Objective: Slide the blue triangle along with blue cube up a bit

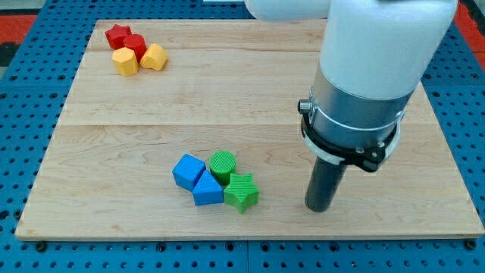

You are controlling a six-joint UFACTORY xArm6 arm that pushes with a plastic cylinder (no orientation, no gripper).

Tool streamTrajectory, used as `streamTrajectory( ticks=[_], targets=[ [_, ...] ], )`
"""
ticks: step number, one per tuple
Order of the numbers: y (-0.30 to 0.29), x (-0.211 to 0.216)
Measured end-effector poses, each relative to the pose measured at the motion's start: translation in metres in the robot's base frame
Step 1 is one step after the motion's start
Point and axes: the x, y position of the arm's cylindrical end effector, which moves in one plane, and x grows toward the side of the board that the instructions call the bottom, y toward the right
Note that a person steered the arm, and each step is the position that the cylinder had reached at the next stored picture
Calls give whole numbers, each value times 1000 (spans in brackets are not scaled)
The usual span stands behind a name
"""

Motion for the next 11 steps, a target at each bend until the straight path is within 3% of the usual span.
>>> streamTrajectory(
  ticks=[1,2,3,4,5,7,9,11],
  targets=[
    [0,-69],
    [1,-92],
    [53,-52],
    [69,18],
    [49,50],
    [-95,46],
    [-123,4],
    [-189,-9]
  ],
)
